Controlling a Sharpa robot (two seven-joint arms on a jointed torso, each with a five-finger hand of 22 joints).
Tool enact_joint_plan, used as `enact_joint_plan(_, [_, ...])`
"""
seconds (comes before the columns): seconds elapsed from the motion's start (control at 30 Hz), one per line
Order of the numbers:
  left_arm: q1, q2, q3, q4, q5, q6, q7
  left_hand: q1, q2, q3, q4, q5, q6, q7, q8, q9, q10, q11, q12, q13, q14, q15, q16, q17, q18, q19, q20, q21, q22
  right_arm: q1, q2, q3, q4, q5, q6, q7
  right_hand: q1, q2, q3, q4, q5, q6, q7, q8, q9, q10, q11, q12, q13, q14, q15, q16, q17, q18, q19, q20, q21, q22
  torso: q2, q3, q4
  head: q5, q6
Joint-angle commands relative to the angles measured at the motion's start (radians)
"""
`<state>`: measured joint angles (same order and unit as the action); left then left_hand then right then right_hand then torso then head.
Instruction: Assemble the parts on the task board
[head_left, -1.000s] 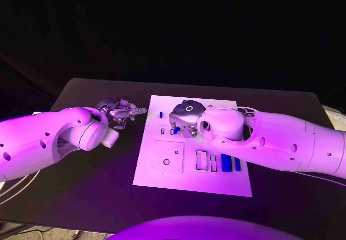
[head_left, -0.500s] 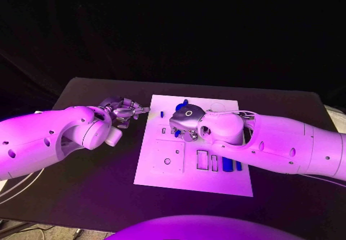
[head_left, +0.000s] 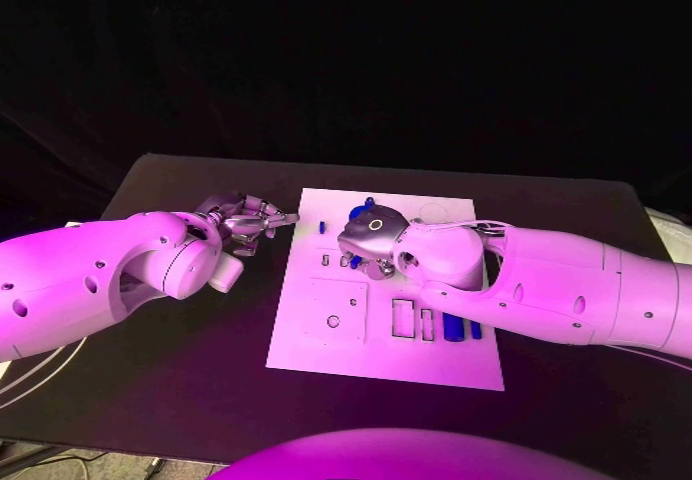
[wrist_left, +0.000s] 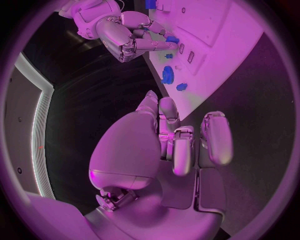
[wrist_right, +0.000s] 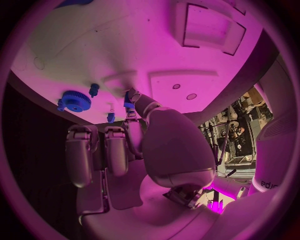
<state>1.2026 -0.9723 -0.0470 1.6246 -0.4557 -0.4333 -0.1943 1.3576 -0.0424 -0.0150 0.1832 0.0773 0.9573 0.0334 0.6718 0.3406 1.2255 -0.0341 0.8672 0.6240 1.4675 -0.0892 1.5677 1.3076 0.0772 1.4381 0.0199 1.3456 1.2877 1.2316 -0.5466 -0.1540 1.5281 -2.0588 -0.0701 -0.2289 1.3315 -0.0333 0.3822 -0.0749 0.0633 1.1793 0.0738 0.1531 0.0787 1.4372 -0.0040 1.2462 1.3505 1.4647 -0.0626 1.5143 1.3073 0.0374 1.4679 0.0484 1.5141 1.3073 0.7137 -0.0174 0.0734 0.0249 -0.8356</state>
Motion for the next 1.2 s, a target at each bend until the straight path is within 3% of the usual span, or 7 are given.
enact_joint_plan(0.03, [0.001, 0.003, 0.001, 0.003, 0.006, 0.013, 0.009, -0.005, 0.008, -0.006, 0.000, 0.000, 0.002, 0.006, 0.001, -0.001, -0.007, 0.003, -0.003, -0.001, 0.103, -0.001, 0.003, 0.263, -0.007, -0.004, 0.001, -0.004, -0.001, -0.002, 0.003, -0.002, -0.008, -0.027, 0.018, -0.017, 0.007, 0.003, -0.001, -0.006, 0.002, 0.010, 0.000, 0.007, 0.036, -0.001, -0.001, -0.007, 0.003, 0.088, -0.006, 0.004, 0.181, -0.013, 0.048, -0.007, 0.003, 0.163, 0.000, -0.0011, -0.0004, -0.001, 0.000])
enact_joint_plan(0.43, [0.001, 0.005, 0.001, 0.005, 0.006, 0.016, 0.007, -0.003, 0.010, -0.006, 0.000, 0.000, 0.002, 0.005, 0.002, -0.001, -0.006, 0.003, -0.003, 0.000, 0.103, 0.000, 0.003, 0.263, -0.007, -0.004, 0.001, -0.003, 0.000, -0.004, 0.017, -0.005, -0.029, 0.001, 0.019, 0.004, 0.002, -0.004, 0.002, -0.010, -0.005, -0.016, 0.011, -0.008, 0.031, -0.010, 0.008, -0.026, -0.007, 0.088, -0.001, 0.003, 0.181, -0.012, 0.045, -0.005, 0.000, 0.159, 0.000, -0.0002, 0.0003, 0.001, -0.001])
enact_joint_plan(0.9, [0.001, 0.006, 0.001, 0.001, 0.006, 0.019, -0.003, -0.001, 0.012, -0.006, 0.000, 0.000, 0.002, 0.005, 0.002, -0.002, -0.007, 0.002, -0.005, -0.002, 0.103, 0.000, 0.003, 0.263, -0.007, -0.004, 0.001, -0.003, 0.000, -0.004, 0.011, -0.006, -0.031, 0.021, 0.001, 0.031, 0.005, -0.026, 0.006, -0.026, -0.002, -0.029, 0.019, -0.021, 0.026, -0.015, 0.015, -0.033, -0.009, 0.088, 0.005, 0.002, 0.179, -0.011, 0.044, 0.000, -0.001, 0.156, 0.000, 0.0003, -0.0014, 0.006, -0.005])
enact_joint_plan(1.2, [0.001, 0.007, 0.001, -0.003, 0.006, 0.024, -0.021, 0.000, 0.015, -0.006, 0.000, 0.000, 0.001, 0.005, 0.001, -0.002, -0.009, 0.003, -0.008, -0.006, 0.103, 0.000, 0.003, 0.263, -0.007, -0.005, 0.001, -0.004, -0.001, -0.004, 0.009, -0.006, -0.028, 0.025, -0.009, 0.039, -0.002, -0.049, 0.006, -0.033, 0.003, -0.043, 0.026, -0.036, 0.020, -0.020, 0.021, -0.040, -0.012, 0.087, 0.007, 0.000, 0.177, -0.011, 0.042, 0.002, -0.004, 0.152, 0.000, 0.0003, -0.0015, 0.003, -0.007])
